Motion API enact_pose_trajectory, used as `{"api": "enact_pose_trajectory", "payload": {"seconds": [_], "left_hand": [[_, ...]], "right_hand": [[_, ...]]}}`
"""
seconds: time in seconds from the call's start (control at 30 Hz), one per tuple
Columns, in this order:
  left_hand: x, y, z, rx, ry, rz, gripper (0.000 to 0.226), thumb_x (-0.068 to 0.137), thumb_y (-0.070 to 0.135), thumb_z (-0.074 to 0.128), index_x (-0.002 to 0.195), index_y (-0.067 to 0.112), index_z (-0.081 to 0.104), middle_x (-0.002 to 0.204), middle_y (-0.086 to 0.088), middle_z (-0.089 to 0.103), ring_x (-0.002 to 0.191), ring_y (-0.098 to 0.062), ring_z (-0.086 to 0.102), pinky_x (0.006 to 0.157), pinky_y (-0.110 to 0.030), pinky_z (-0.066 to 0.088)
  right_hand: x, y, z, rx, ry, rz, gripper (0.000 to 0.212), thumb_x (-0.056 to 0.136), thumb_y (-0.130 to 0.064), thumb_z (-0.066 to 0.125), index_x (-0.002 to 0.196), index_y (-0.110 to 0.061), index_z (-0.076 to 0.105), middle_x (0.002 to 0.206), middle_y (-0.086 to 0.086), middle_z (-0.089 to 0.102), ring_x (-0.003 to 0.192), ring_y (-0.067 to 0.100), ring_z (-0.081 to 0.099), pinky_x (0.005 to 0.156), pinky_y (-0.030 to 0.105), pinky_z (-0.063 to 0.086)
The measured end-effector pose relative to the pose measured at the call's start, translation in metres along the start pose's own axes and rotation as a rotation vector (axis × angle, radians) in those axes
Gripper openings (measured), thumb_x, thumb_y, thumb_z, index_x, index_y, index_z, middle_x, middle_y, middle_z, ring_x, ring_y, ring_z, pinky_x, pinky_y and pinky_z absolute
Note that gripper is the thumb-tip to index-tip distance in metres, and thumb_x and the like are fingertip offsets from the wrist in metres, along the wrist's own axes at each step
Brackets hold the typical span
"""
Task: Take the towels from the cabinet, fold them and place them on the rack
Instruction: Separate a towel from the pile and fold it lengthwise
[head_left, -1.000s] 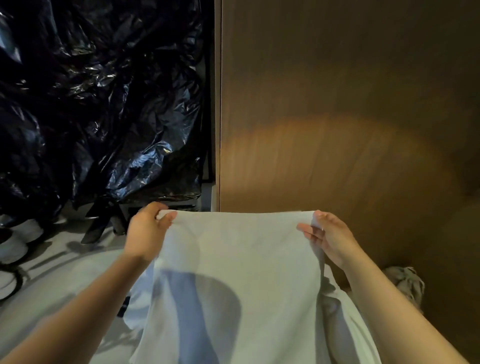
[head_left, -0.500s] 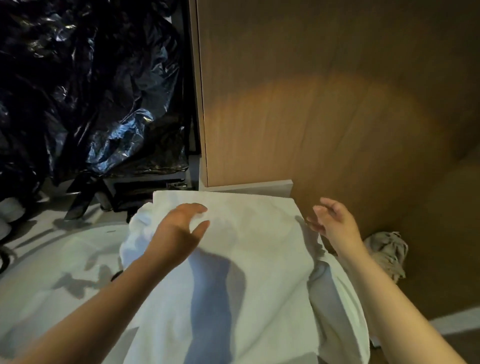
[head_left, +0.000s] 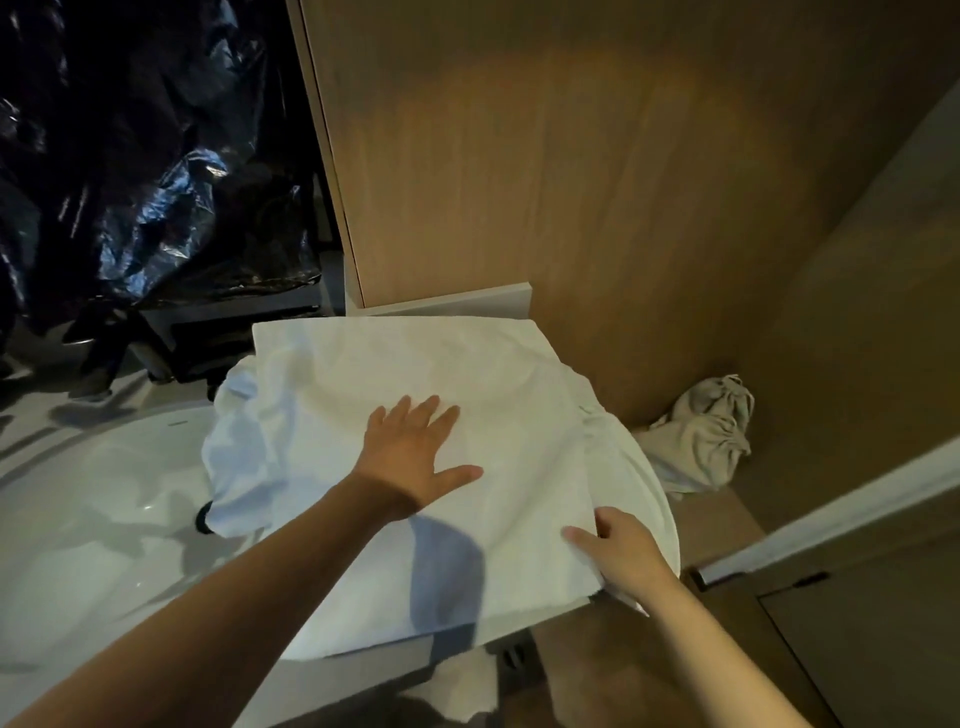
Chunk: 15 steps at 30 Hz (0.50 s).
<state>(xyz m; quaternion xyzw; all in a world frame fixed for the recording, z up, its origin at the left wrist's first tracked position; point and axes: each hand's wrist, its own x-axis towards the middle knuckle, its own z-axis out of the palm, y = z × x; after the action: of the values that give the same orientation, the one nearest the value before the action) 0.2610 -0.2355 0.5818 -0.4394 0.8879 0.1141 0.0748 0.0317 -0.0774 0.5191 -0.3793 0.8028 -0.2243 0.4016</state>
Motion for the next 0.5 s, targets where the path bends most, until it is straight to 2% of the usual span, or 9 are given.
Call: {"api": "enact_pose_trajectory", "payload": {"seconds": [0.07, 0.1, 0.17, 0.27, 0.37, 0.43, 0.5], "left_hand": [[0.002, -0.003, 0.004, 0.026, 0.011, -0.003, 0.091, 0.082, 0.08, 0.027, 0.154, 0.03, 0.004, 0.163, 0.0, 0.002, 0.149, -0.03, 0.002, 0.12, -0.049, 0.004], [0.003, -0.003, 0.007, 0.038, 0.02, -0.002, 0.093, 0.081, 0.082, 0.026, 0.154, 0.03, 0.003, 0.163, 0.0, 0.001, 0.149, -0.03, 0.002, 0.12, -0.049, 0.004], [0.005, -0.004, 0.012, 0.066, 0.033, 0.005, 0.094, 0.08, 0.083, 0.026, 0.154, 0.03, 0.001, 0.163, 0.0, -0.001, 0.149, -0.031, 0.0, 0.119, -0.05, 0.004], [0.004, -0.003, 0.023, 0.128, 0.055, 0.028, 0.096, 0.081, 0.082, 0.029, 0.154, 0.029, -0.004, 0.163, -0.002, -0.007, 0.149, -0.034, -0.005, 0.118, -0.051, 0.002], [0.0, -0.004, 0.026, 0.129, 0.079, 0.034, 0.095, 0.083, 0.078, 0.033, 0.154, 0.028, -0.007, 0.163, -0.003, -0.011, 0.148, -0.033, -0.01, 0.119, -0.051, -0.001], [-0.004, -0.004, 0.022, 0.043, 0.099, 0.045, 0.09, 0.087, 0.072, 0.038, 0.155, 0.028, -0.002, 0.163, -0.002, -0.007, 0.149, -0.03, -0.007, 0.12, -0.048, -0.001], [-0.011, -0.005, 0.014, -0.105, 0.173, 0.059, 0.08, 0.091, 0.061, 0.046, 0.154, 0.024, 0.014, 0.163, -0.003, 0.009, 0.15, -0.025, 0.007, 0.12, -0.041, 0.006]], "right_hand": [[-0.006, 0.004, -0.004, -0.07, 0.044, -0.017, 0.03, 0.092, -0.036, 0.064, 0.066, -0.025, 0.054, 0.058, -0.013, 0.056, 0.06, 0.001, 0.054, 0.05, 0.011, 0.035], [-0.011, 0.009, -0.008, -0.106, 0.095, -0.008, 0.037, 0.091, -0.035, 0.065, 0.059, -0.025, 0.049, 0.047, -0.013, 0.049, 0.049, -0.001, 0.048, 0.044, 0.012, 0.032], [-0.021, 0.022, -0.014, -0.138, 0.189, 0.021, 0.04, 0.091, -0.034, 0.066, 0.057, -0.026, 0.046, 0.041, -0.016, 0.048, 0.041, 0.0, 0.046, 0.041, 0.013, 0.026], [-0.028, 0.029, -0.017, -0.206, 0.25, 0.026, 0.034, 0.091, -0.035, 0.067, 0.063, -0.028, 0.049, 0.05, -0.013, 0.051, 0.05, -0.001, 0.05, 0.047, 0.018, 0.032], [-0.028, 0.018, -0.011, -0.243, 0.182, 0.036, 0.014, 0.09, -0.034, 0.067, 0.088, -0.03, 0.054, 0.08, -0.015, 0.057, 0.074, 0.006, 0.055, 0.063, 0.023, 0.043], [-0.026, 0.008, -0.009, -0.206, 0.195, 0.009, 0.022, 0.088, -0.035, 0.07, 0.101, -0.031, 0.053, 0.091, -0.012, 0.058, 0.081, 0.008, 0.055, 0.061, 0.019, 0.041], [-0.022, -0.008, -0.012, -0.192, 0.252, -0.064, 0.024, 0.09, -0.034, 0.068, 0.11, -0.027, 0.057, 0.096, -0.009, 0.06, 0.083, 0.009, 0.055, 0.064, 0.02, 0.041]]}}
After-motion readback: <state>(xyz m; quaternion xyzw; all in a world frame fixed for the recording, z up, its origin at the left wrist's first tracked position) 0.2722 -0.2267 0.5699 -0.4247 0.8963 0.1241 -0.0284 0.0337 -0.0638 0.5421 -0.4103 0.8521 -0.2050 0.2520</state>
